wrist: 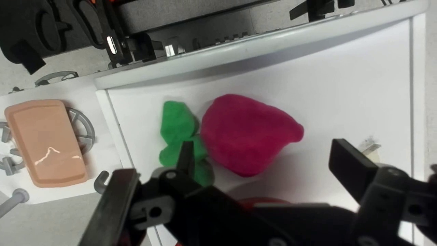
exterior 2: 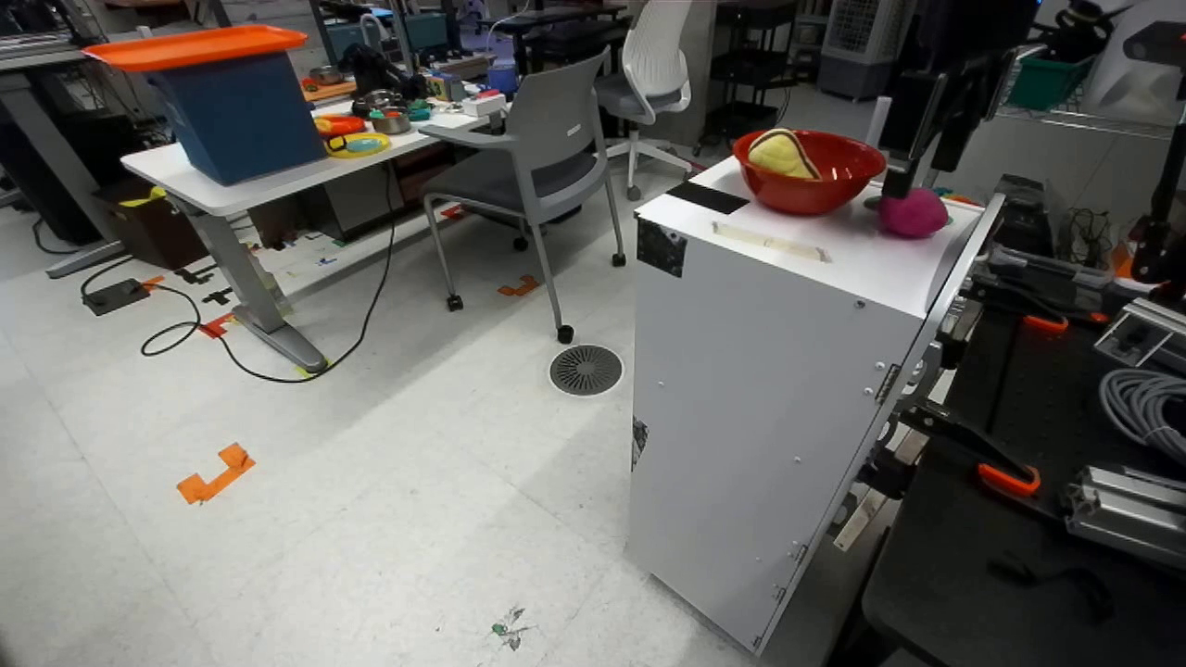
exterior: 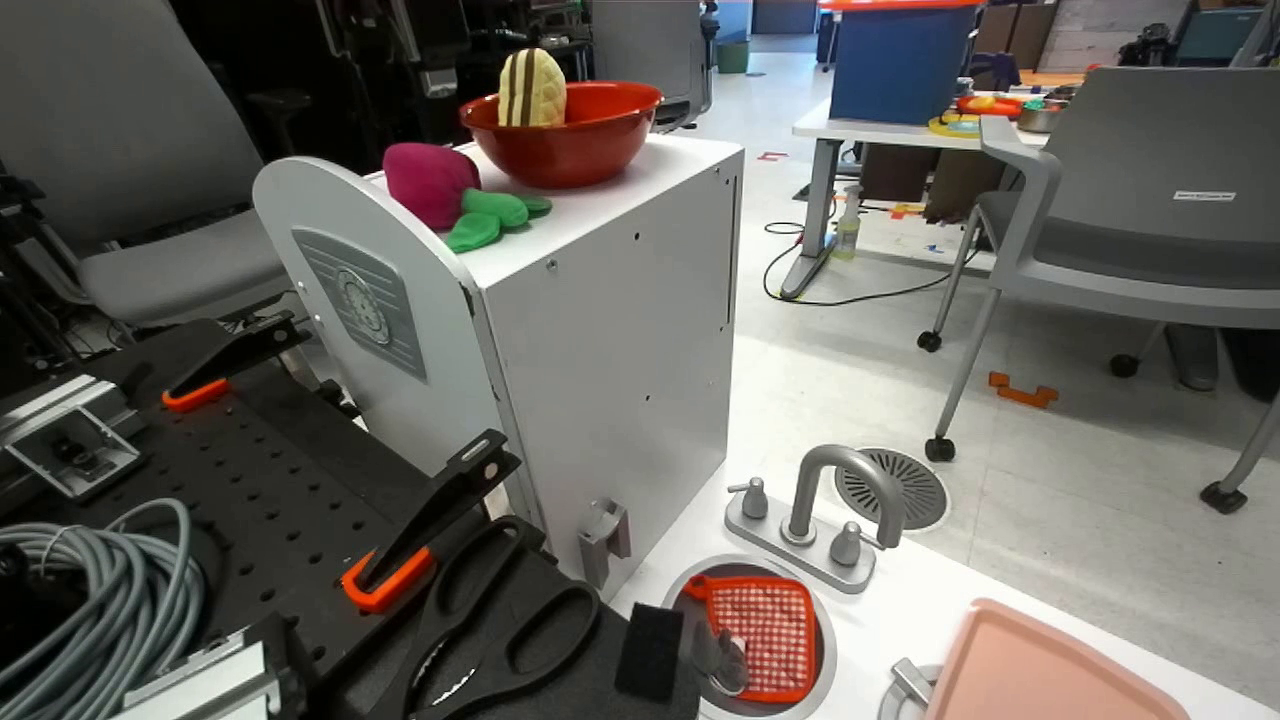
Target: Put the beetroot plushie in the bowl
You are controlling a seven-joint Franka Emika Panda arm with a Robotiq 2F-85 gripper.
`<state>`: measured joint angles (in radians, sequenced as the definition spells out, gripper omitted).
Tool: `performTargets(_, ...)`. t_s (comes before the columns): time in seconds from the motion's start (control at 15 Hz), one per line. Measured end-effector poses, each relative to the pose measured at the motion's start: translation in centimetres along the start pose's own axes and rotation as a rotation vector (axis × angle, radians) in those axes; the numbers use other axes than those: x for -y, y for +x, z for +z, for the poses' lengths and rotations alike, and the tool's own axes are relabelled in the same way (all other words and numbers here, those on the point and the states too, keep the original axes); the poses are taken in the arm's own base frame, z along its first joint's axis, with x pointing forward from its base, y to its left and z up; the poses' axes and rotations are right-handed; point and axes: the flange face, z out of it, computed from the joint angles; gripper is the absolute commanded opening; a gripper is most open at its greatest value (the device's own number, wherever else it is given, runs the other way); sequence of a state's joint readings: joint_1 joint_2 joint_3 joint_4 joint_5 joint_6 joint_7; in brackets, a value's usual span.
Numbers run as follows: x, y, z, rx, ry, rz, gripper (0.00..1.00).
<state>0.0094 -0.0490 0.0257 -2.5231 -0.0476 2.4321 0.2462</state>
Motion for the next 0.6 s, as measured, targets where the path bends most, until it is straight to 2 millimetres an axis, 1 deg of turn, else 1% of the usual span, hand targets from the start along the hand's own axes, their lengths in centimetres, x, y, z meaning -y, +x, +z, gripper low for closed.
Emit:
performTargets(0.47,0.0,-0.1,1.9,0.044,0.002,0.009,1.0)
performTargets(0.53,0.0,-0.2,2.1,0.048,0.001,0.009,0.98)
performTargets(0.6,0.0,-0.2,2.3,0.052,0.001,0.009,0.76)
